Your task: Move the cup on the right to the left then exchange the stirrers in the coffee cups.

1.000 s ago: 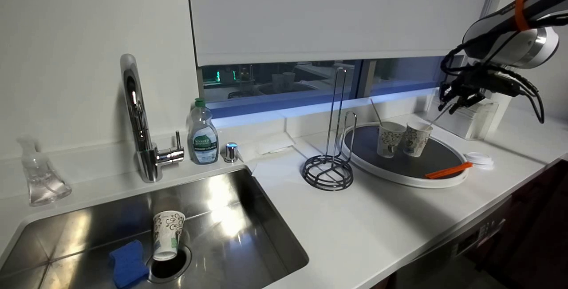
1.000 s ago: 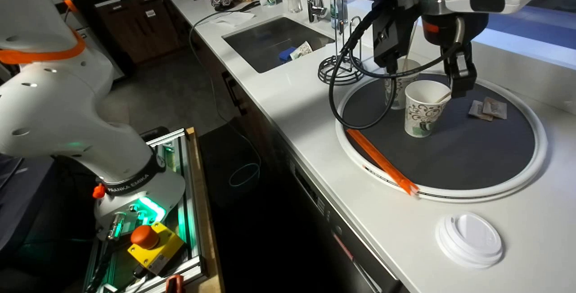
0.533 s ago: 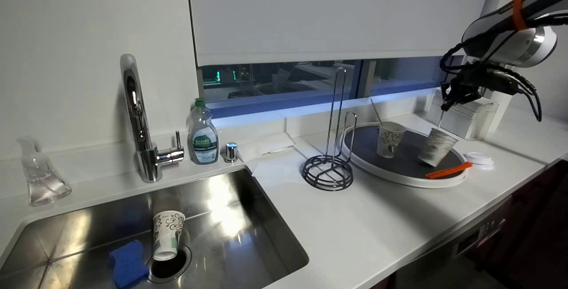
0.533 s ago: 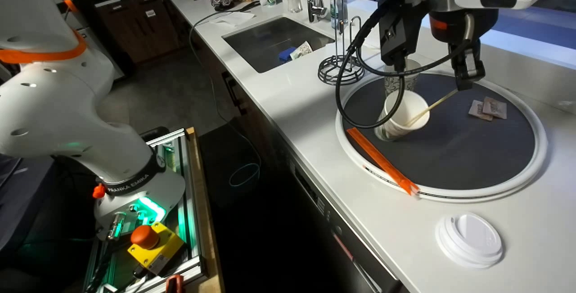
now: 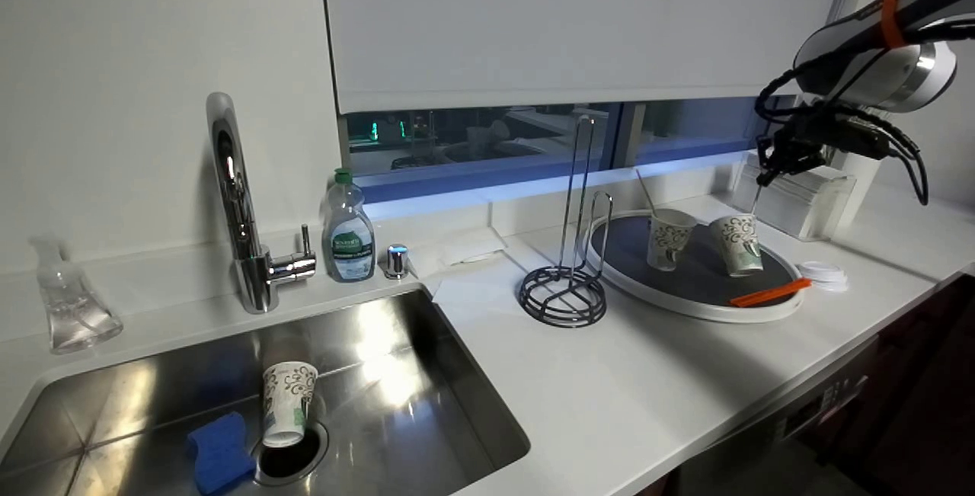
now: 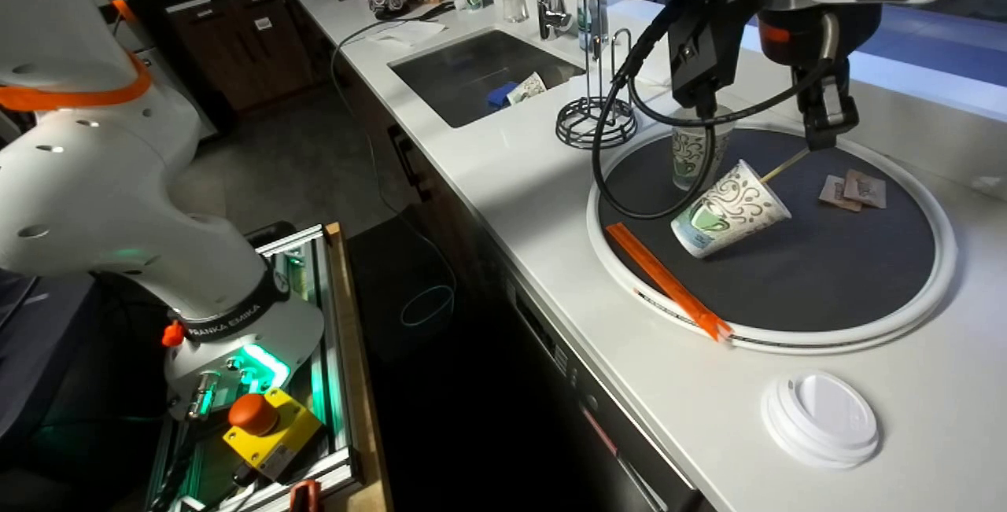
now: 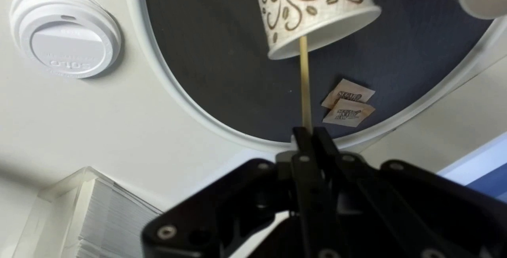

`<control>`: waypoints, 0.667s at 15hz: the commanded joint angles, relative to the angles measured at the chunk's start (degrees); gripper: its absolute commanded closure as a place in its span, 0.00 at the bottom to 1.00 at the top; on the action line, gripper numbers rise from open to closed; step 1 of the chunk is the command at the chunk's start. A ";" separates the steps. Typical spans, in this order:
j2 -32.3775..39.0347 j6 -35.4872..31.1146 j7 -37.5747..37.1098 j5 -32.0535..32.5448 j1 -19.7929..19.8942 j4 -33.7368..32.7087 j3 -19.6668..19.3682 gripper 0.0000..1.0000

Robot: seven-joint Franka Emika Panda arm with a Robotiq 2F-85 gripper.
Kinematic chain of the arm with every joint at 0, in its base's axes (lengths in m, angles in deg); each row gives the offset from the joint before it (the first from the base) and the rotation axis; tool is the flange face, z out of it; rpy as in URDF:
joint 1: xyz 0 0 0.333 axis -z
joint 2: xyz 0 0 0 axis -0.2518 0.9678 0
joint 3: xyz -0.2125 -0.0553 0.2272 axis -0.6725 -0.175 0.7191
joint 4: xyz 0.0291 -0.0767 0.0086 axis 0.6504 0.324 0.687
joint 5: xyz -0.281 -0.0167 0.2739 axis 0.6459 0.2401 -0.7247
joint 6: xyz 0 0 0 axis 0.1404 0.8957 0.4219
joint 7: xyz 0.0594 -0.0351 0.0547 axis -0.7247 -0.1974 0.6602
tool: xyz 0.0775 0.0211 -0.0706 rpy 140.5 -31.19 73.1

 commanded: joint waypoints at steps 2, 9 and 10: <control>-1.61 0.51 2.18 -1.40 0.66 0.54 0.88 0.98; -3.96 0.94 4.53 -1.92 0.31 1.52 1.54 0.98; -4.28 1.09 4.91 -1.95 0.21 1.70 1.71 0.98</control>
